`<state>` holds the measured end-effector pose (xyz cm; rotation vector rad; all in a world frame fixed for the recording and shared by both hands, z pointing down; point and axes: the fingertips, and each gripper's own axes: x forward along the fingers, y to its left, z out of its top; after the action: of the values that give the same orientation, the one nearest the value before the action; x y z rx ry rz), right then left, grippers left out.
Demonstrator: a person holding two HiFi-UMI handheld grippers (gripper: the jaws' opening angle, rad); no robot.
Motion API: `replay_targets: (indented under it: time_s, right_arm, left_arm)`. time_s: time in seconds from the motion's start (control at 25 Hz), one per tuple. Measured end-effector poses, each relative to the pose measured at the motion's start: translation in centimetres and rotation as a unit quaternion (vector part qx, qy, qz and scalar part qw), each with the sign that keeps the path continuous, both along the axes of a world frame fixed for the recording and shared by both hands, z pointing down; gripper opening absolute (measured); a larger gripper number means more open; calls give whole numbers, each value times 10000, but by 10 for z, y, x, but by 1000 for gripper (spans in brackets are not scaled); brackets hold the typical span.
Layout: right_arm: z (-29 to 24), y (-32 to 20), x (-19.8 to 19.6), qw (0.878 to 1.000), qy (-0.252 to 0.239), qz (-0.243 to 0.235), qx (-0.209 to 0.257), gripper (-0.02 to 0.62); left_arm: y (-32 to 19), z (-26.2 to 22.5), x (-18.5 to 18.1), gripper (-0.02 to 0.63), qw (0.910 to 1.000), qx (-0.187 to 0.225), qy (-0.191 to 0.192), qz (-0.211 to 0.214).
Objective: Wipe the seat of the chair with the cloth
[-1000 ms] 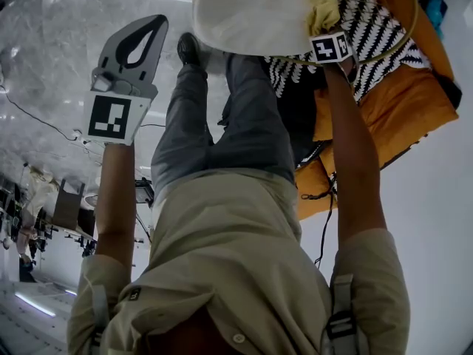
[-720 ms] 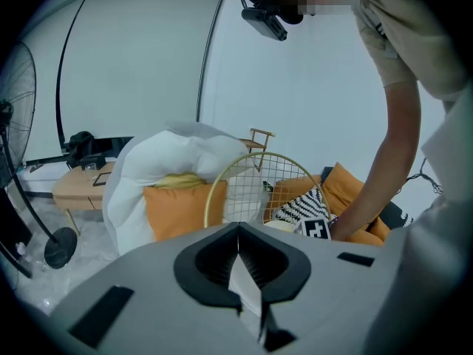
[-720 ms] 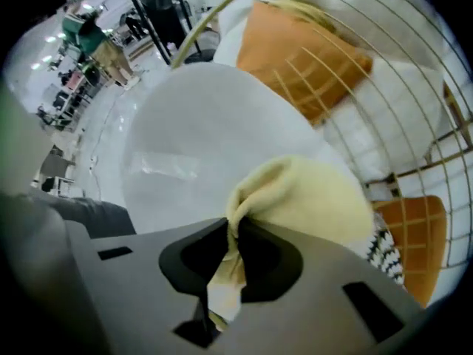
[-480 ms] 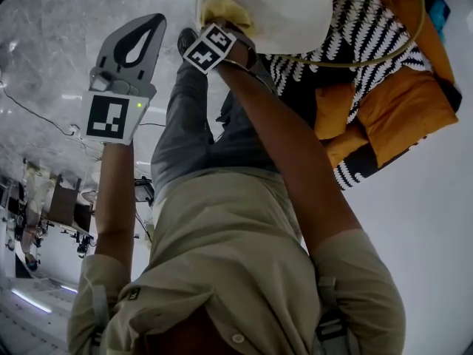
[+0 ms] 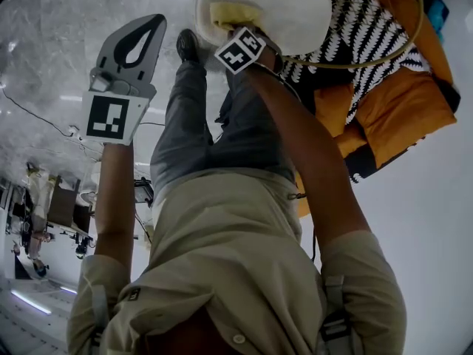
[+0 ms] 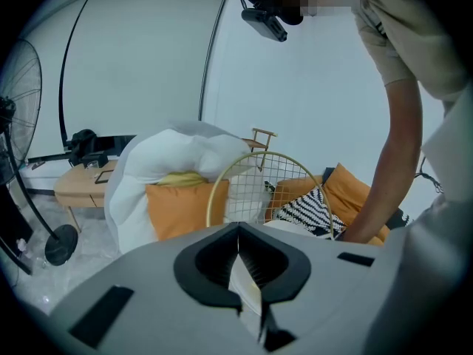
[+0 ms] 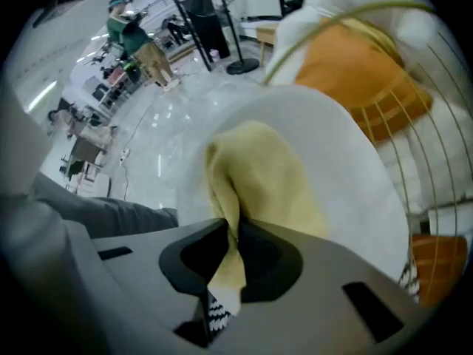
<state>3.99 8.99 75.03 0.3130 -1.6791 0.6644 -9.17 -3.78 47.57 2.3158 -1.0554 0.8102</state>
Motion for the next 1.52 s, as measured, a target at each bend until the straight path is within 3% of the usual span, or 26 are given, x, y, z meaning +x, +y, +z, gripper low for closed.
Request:
replay_targets:
  time_s: [0.12, 0.28, 0.36, 0.44, 0.6, 0.72, 0.96, 1.08, 1.2, 1.36, 1.52]
  right_arm:
    - [11, -6, 111, 9943, 873, 597, -125, 52]
    - [2, -24, 252, 9737, 1925, 1214, 42, 52]
    - [-6, -33, 280, 9699, 2094, 1233, 153, 53]
    - [-9, -36, 282, 9720, 2123, 987, 190, 53]
    - [-3, -36, 267, 9735, 2120, 820, 261, 52]
    - [4, -26, 226, 9792, 1834, 857, 147, 52]
    - [13, 14, 57, 9969, 738, 64, -283, 51]
    - [-1, 31, -27, 9987, 58, -331, -385, 51]
    - [-10, 35, -78, 9975, -358, -491, -349, 51]
    - [-10, 29, -87, 9964, -440, -652, -311, 51]
    - [-1, 21, -42, 9977, -200, -591, -262, 51]
  left_arm:
    - [-3, -4, 1, 17, 10000, 43, 11, -3]
    - [-3, -6, 3, 17, 10000, 53, 13, 13]
    - [-3, -6, 4, 17, 10000, 47, 8, 38]
    - [-3, -6, 5, 17, 10000, 48, 15, 70]
    - [-1, -5, 5, 17, 9999, 60, 21, 81]
    - [1, -4, 4, 17, 10000, 65, 14, 66]
    - [-3, -1, 2, 17, 10000, 15, 6, 29]
    - [-2, 1, 1, 17, 10000, -17, 2, -6]
    - [2, 4, 0, 17, 10000, -22, -9, -5]
    - [1, 2, 0, 17, 10000, -10, -15, -1]
    - [-2, 0, 1, 17, 10000, 44, -10, 13]
